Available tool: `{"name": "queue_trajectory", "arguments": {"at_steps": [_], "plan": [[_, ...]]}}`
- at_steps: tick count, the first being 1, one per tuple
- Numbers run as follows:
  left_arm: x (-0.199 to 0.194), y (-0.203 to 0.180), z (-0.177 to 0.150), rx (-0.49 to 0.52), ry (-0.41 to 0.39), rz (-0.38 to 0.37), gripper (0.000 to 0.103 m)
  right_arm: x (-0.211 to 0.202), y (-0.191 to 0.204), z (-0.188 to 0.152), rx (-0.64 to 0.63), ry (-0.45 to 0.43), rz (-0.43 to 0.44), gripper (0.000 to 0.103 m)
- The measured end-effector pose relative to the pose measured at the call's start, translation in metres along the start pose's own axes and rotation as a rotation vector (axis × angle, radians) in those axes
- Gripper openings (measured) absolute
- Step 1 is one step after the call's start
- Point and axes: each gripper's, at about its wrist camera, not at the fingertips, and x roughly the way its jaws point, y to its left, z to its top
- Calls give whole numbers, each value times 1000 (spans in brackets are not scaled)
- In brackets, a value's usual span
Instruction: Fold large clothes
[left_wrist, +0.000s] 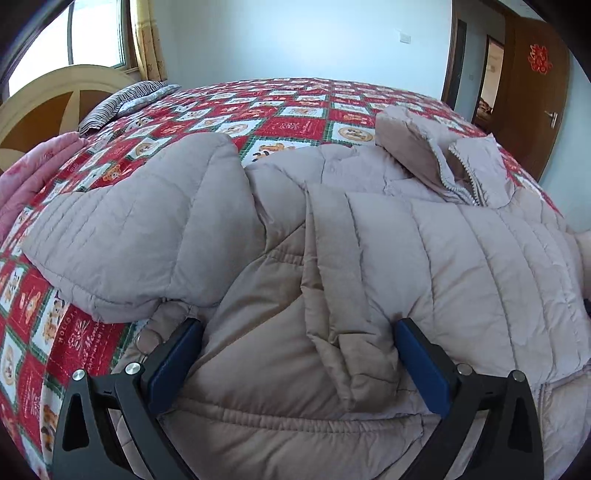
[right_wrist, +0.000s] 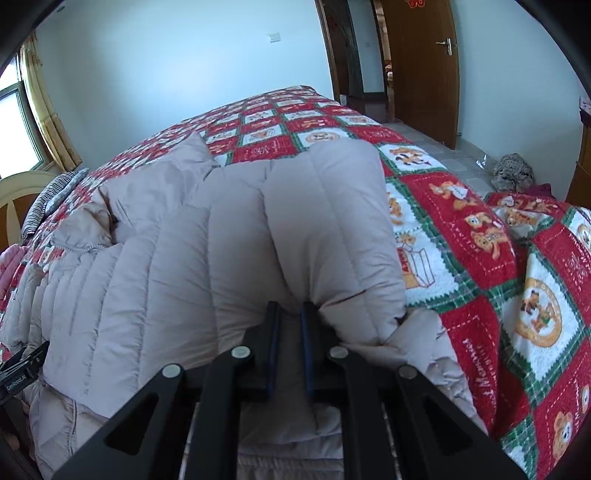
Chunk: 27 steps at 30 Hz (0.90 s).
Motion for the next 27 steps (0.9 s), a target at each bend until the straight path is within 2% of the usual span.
{"name": "queue_trajectory", "arguments": {"at_steps": [4, 6, 9, 11, 15, 19, 23, 27], "plan": [[-23, 17, -2, -26, -22, -22, 102, -2, 1, -3, -3, -7, -10, 12], [-38, 37, 1, -55, -61, -13, 102, -3, 5, -5, -17, -13, -32, 12], [-56, 87, 12, -159, -116, 51, 102, -6, 8, -6, -36, -24, -65, 12], [-60, 135, 22, -259, -133, 107, 102, -6, 9, -6, -41, -25, -71, 12], [-46, 217, 32, -437, -113, 264, 102, -5, 9, -6, -39, -25, -72, 12], [-31, 267, 32, -563, -100, 339, 102, -5, 9, -6, -43, -25, -75, 12], [-11, 296, 38, -632, -90, 377, 102, -5, 9, -6, -41, -25, -73, 12], [6, 307, 44, -648, -64, 417, 102, -4, 9, -5, -41, -25, -71, 12]]}}
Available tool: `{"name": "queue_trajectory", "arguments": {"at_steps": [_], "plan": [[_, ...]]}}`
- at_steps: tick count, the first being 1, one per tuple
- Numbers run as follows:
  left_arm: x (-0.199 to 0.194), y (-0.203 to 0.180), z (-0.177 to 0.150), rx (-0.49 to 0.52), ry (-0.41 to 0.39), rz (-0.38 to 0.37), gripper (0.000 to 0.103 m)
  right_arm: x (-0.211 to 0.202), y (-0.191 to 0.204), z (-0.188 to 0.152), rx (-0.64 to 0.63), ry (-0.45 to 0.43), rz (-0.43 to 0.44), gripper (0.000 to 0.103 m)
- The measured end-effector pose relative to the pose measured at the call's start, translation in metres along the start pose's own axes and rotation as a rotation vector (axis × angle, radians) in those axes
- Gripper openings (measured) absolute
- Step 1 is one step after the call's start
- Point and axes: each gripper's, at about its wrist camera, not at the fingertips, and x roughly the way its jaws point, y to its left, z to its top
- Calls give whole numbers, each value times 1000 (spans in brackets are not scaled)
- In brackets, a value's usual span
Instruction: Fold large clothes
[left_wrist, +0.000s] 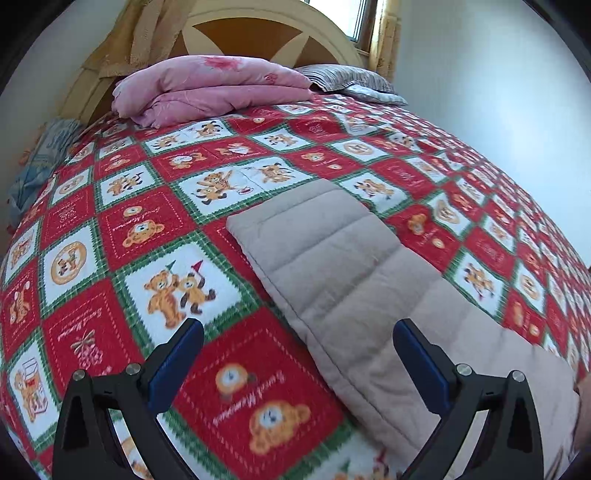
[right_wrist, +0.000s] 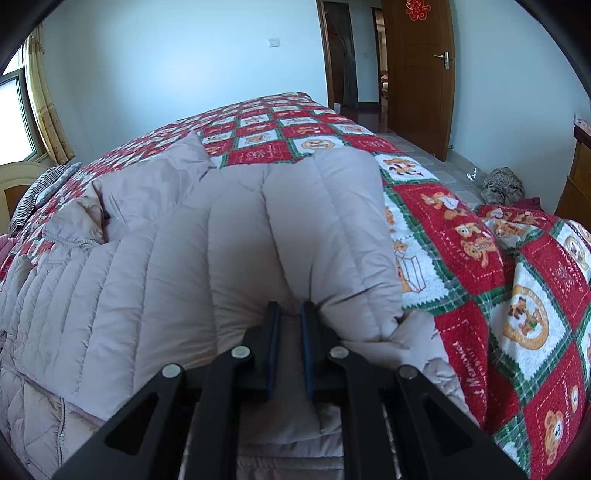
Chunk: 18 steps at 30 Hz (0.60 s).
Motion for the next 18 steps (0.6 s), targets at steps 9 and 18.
{"name": "queue_trajectory", "arguments": {"at_steps": [9, 18], "plan": [[34, -11, -14, 69, 59, 61, 102, 0, 0, -1, -2, 0, -1, 12], [31, -16, -14, 99, 41, 54, 91, 1, 1, -1, -8, 0, -9, 12]]}}
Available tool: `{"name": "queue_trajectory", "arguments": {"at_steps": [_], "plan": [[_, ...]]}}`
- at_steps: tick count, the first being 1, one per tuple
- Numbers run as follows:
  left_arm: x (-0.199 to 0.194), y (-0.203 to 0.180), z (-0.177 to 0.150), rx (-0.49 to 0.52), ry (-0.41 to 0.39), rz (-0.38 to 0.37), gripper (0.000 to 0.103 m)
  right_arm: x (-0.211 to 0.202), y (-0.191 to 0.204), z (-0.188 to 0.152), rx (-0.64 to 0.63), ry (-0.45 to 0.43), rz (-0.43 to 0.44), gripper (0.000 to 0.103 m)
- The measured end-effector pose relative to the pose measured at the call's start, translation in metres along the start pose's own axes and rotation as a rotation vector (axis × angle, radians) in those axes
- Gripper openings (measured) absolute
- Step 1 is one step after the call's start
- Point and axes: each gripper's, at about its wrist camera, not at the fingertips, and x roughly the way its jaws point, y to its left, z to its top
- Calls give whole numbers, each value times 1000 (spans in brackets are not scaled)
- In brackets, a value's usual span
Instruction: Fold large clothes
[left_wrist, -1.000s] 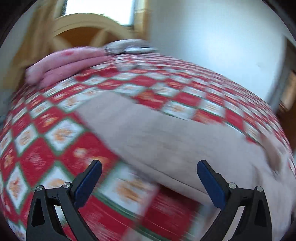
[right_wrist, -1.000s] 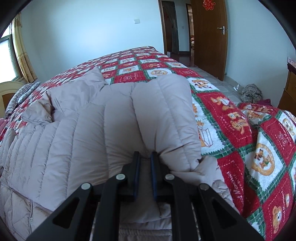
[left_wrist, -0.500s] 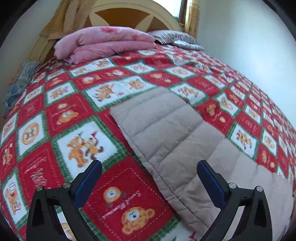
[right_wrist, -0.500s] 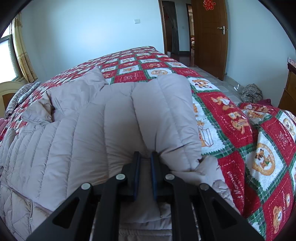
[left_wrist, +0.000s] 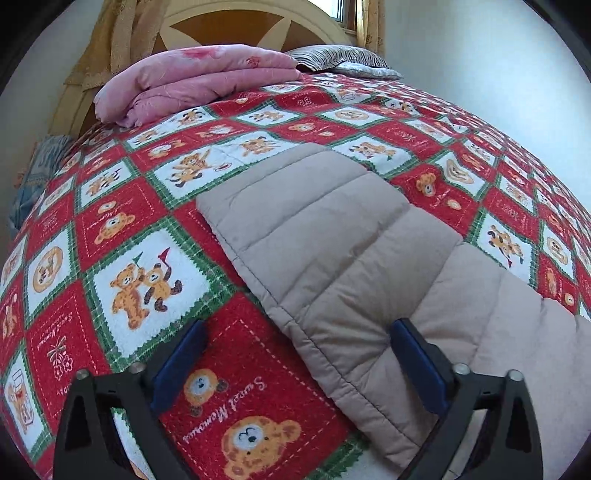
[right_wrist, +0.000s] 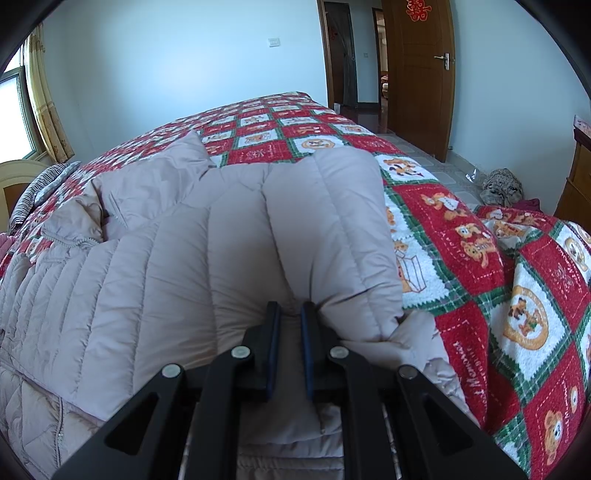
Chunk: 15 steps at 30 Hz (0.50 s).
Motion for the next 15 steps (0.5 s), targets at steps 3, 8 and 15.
{"name": "queue_trajectory", "arguments": {"at_steps": [3, 8, 15], "plan": [[-1, -4, 0, 19, -15, -30, 66, 0, 0, 0, -1, 0, -2, 12], [-4, -15, 1, 79, -19, -183, 8, 0, 1, 0, -7, -1, -10, 12], [-68, -32, 1, 118, -208, -240, 7, 1, 1, 0, -6, -1, -9, 12]]}}
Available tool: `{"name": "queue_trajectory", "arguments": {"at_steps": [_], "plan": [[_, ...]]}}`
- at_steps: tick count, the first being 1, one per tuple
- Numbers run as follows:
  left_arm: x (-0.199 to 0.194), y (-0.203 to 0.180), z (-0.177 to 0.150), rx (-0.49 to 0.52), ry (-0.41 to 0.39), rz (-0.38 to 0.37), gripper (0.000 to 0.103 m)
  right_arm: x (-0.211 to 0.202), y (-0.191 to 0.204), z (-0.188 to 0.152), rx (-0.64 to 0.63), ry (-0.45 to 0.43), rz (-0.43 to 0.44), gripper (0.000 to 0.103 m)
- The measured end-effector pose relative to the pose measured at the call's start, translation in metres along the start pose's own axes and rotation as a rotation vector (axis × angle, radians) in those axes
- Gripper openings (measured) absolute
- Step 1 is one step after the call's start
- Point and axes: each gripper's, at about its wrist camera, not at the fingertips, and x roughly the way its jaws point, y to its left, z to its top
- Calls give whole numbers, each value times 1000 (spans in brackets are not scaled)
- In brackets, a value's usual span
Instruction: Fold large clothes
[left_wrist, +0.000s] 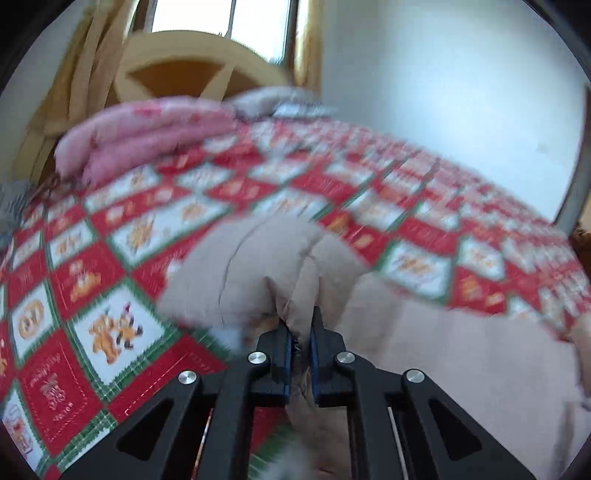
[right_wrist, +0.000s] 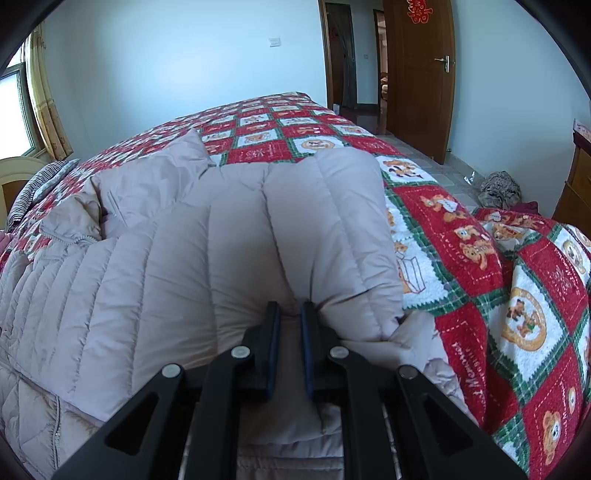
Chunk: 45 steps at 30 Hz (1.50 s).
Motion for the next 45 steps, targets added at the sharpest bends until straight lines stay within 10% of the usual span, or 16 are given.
{"name": "queue_trajectory", "arguments": {"at_steps": [7, 13, 20, 24, 28, 30, 34, 37, 39, 45], "plan": [[-126, -128, -19, 354, -257, -269, 7, 0, 0, 0, 1, -1, -2, 12], [-180, -222, -107, 617, -211, -467, 7, 0, 0, 0, 1, -1, -1, 12], [-183, -292, -232, 1010, -140, -391, 14, 0, 0, 0, 5, -2, 2, 12], [-186, -301, -248, 1101, -190, -328, 19, 0, -1, 1, 10, -3, 5, 12], [-197, -280, -233, 1039, -107, -448, 36, 1, 0, 1, 10, -3, 6, 12], [-214, -262, -227, 1023, -86, -547, 86, 1, -1, 1, 10, -3, 6, 12], [-253, -227, -225, 1063, -238, -632, 90, 1, 0, 1, 10, -3, 6, 12], [-249, -202, -195, 919, -212, -649, 90, 1, 0, 1, 11, -3, 6, 12], [-234, -178, -162, 714, -182, -630, 90, 1, 0, 1, 9, -3, 4, 12], [-119, -135, -83, 194, 25, -269, 89, 0, 2, 1, 4, -5, -6, 12]]}}
